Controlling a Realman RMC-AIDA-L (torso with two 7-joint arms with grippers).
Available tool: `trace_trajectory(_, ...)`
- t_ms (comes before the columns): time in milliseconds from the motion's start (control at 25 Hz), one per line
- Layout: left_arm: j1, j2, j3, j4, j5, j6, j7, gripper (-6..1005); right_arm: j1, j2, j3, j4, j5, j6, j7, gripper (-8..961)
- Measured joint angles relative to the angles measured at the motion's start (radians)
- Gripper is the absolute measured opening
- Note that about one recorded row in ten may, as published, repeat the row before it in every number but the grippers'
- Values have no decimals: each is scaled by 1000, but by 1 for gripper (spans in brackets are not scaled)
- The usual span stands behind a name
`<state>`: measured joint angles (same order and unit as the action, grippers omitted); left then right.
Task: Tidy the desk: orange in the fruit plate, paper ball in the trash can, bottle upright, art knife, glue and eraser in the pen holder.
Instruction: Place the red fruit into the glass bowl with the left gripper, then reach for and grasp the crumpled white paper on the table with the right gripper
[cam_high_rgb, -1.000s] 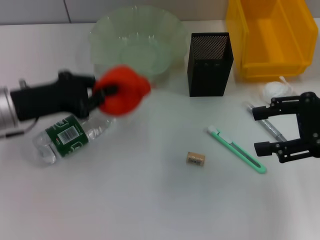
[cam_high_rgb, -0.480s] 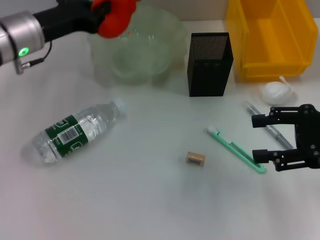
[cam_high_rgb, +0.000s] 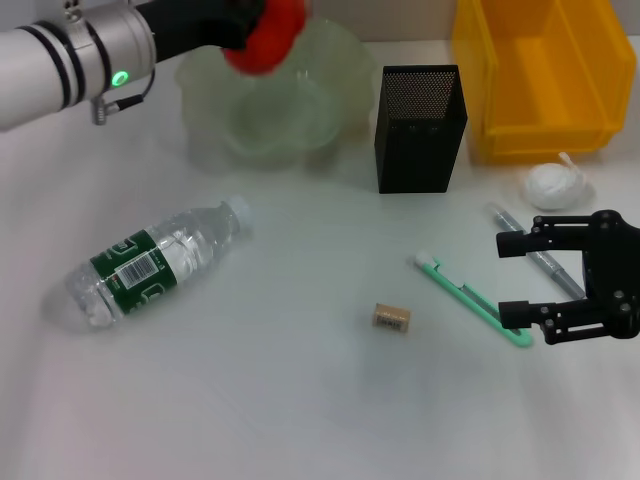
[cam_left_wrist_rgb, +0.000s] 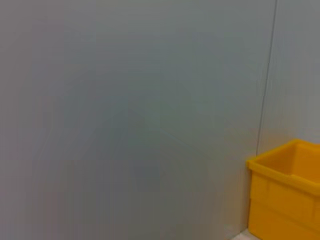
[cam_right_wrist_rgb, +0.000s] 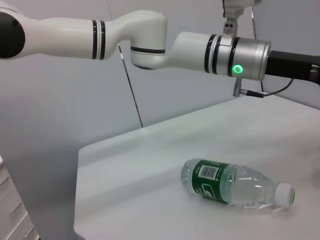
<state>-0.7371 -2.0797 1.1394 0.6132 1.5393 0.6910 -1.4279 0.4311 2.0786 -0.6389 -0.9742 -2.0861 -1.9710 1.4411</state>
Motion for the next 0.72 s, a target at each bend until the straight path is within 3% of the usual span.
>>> trace_trajectory(280,3,0,16,7,-14,-1,-2,199,2,0,0,0,1,3,-1,784)
trace_trajectory(440,17,2,16,14,-43,27,-3,464,3,0,2,2,4,3,1,784)
trace_trajectory(520,88,14,5,75,-79,221,8,551,11,1,1,-16,4,3,31,784)
trace_trajectory(560,88,14,5,75,-79,221,8,594,11,1,1,-16,4,3,31,784)
trace_trajectory(600,137,21,-4,111,-80,370,10,638,22,1,-2,-60,-1,3,91,785)
trace_trajectory(640,137,21,-4,111,-80,370,10,683,22,1,-2,-60,-1,3,91,785)
trace_trajectory(720,212,30,-17,149,-78,572,32,772,30,0,-27,-174,-5,1,213,785)
